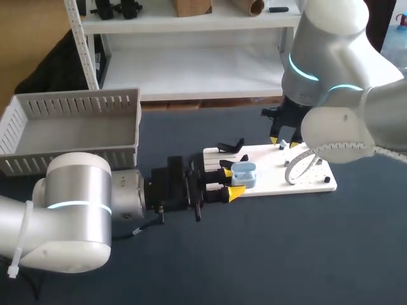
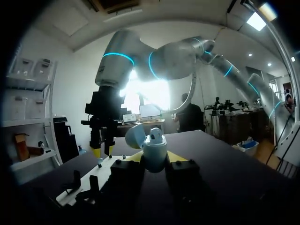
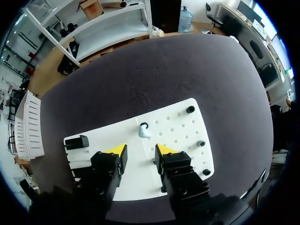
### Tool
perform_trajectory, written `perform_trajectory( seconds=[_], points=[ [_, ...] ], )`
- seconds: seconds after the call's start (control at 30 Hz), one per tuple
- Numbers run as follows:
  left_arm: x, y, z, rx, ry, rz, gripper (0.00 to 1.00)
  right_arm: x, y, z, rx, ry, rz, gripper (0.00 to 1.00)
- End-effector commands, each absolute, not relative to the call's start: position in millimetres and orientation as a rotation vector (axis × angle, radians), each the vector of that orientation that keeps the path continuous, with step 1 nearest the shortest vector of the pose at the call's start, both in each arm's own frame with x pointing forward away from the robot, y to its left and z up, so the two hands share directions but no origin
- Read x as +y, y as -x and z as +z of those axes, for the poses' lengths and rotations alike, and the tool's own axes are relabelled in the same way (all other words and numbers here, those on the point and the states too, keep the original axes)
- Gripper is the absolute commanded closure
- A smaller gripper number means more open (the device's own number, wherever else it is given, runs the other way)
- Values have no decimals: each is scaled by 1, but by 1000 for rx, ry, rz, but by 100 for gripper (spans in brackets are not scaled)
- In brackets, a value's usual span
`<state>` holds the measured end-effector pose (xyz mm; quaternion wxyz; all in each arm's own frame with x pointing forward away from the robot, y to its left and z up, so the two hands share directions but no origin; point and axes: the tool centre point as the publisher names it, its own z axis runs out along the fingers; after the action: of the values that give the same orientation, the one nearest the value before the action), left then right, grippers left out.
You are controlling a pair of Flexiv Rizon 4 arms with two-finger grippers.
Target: Pick up each earbud case from the left stands, insert the matching earbuds, close the lid, and place the case in the box.
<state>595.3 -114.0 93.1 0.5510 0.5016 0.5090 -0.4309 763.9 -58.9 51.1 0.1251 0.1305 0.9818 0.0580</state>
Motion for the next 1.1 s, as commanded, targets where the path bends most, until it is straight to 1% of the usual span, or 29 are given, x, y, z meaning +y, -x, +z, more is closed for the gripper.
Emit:
perform_trajectory(
  seconds=[0.03, 0.33, 0.67, 1.1],
  points=[
    [-115, -592, 92, 1203, -1176, -1005, 100, -63, -766, 48, 2853, -380, 191, 62],
    [-115, -592, 92, 1203, -1176, -1005, 100, -64, -770, 43, 2849, -382, 247, 63],
    [-115, -592, 92, 1203, -1176, -1005, 100, -63, -774, 38, 2852, -378, 270, 68],
    [-115, -592, 92, 1203, -1176, -1005, 100, -64, -779, 32, 2858, -393, 277, 70]
  ],
)
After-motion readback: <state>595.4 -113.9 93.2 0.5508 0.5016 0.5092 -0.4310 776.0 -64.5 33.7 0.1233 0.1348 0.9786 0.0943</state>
